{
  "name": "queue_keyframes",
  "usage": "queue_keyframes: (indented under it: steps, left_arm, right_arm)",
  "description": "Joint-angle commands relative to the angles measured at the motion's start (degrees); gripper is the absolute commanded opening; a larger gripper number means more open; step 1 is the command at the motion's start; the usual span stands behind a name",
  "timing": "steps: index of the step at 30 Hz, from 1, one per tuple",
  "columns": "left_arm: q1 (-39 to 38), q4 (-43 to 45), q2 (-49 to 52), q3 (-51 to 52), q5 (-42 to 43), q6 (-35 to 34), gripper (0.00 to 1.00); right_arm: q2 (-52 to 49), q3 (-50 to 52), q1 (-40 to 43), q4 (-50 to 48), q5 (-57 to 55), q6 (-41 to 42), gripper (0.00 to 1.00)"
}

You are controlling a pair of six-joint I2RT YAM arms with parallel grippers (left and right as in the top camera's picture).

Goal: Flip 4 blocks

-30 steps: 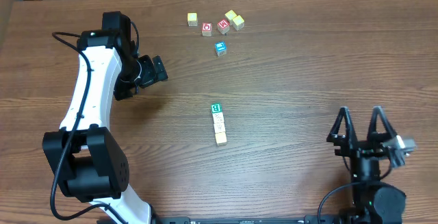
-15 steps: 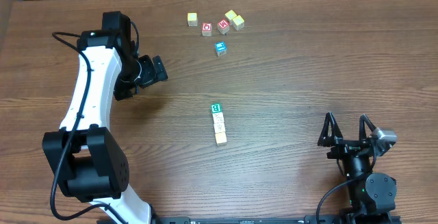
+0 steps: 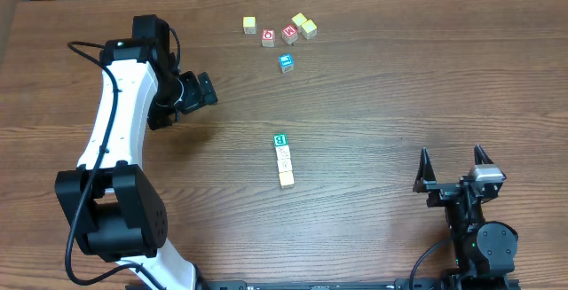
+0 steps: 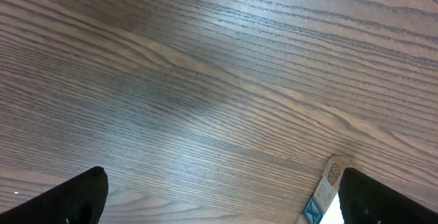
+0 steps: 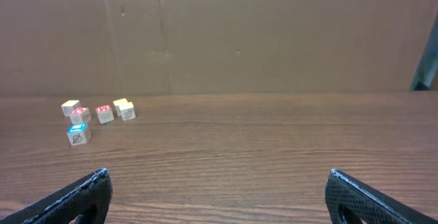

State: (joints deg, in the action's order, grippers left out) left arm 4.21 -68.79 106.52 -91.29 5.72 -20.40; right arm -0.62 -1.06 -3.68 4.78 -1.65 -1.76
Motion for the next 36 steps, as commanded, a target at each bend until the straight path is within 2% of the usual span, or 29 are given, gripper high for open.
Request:
queue_keyframes:
  steps: [1,18,22,28,36]
  left_arm:
    - [-0.3,0.1,-0.6,-0.3,-0.2,0.7,1.0]
    - [-0.3,0.1,-0.8,-0.3,-0.2,0.7,1.0]
    - [-0.3,0.1,-3.7,-0.3,-0.2,0.7,1.0]
    - [-0.3,0.1,-16.0,-0.3,-0.2,0.7,1.0]
    - [-0.3,0.0,-40.8,-0.3,-0.2,0.7,1.0]
  right_arm:
    - [0.4,0.6,0.4,-0.1,0.5,-1.3,1.0]
    - [0.4,0.6,0.4,-0.1,0.5,-1.3,1.0]
    - [0.4,0.6,0.4,-0.1,0.5,-1.3,1.0]
    - [0.4,0.6,0.4,-0.1,0.5,-1.3,1.0]
    - [0.4,0.6,0.4,-0.1,0.5,-1.3,1.0]
